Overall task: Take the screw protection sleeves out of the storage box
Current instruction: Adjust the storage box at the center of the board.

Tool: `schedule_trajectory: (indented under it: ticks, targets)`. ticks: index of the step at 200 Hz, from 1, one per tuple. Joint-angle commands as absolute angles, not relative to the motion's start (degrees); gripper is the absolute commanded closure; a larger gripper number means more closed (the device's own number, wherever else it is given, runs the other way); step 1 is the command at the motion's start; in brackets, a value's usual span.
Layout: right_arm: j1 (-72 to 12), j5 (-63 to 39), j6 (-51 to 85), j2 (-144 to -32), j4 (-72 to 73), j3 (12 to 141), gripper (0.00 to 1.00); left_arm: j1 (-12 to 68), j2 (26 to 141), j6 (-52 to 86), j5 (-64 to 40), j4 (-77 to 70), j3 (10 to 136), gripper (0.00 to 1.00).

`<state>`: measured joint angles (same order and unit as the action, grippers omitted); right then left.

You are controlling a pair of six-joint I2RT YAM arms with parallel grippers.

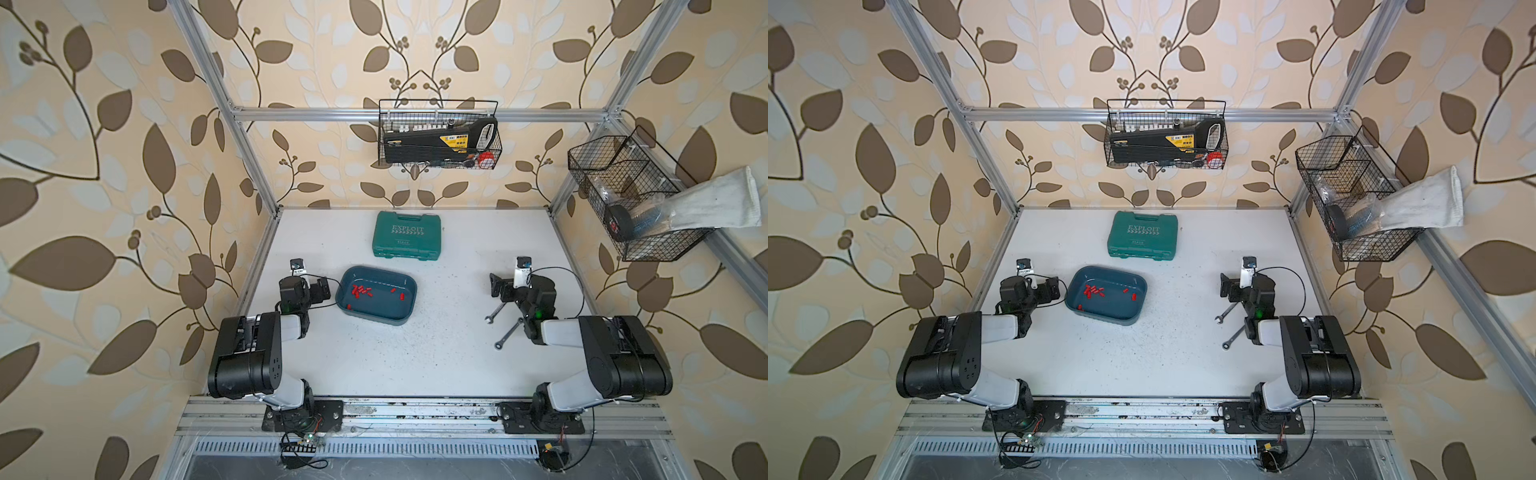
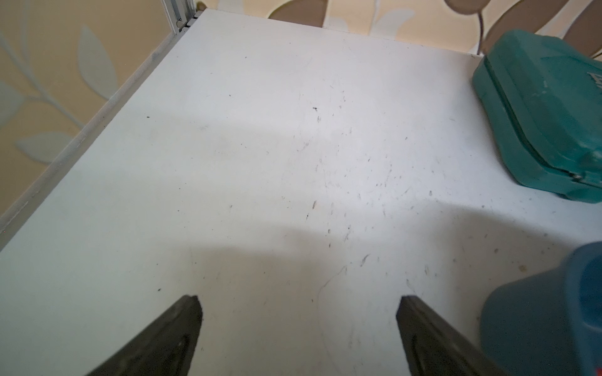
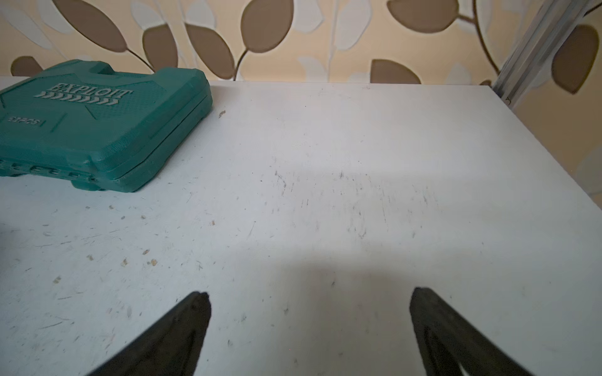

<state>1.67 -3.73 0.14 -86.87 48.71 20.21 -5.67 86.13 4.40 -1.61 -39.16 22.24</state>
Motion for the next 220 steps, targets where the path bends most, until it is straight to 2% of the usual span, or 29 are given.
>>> schedule_trajectory:
  ticks: [1, 134, 153, 196, 220]
  targets:
    - [1.76, -4.57, 0.31, -87.37, 49.40, 20.98, 0.01, -6.09, 85.70, 3.87, -1.97, -41.40, 22.59, 0.01]
    - [1.72, -6.17, -0.51, -85.48, 49.50, 20.47, 0.01, -6.06, 85.19, 3.72, -2.17, -41.37, 22.64, 0.01]
    - [1.69, -7.65, -1.16, -81.92, 44.39, 21.87, 0.01, -6.15, 83.06, 4.17, -1.33, -28.44, 29.05, 0.01]
    - [-0.69, -12.41, -6.62, -75.90, 21.91, 32.74, 0.01, -7.19, 76.84, 0.92, -2.50, -6.33, 40.60, 0.01]
    - [-5.31, -13.72, -11.27, -76.25, 5.59, 42.56, 0.01, -7.14, 77.88, -7.31, -11.58, 14.68, 51.95, 0.01]
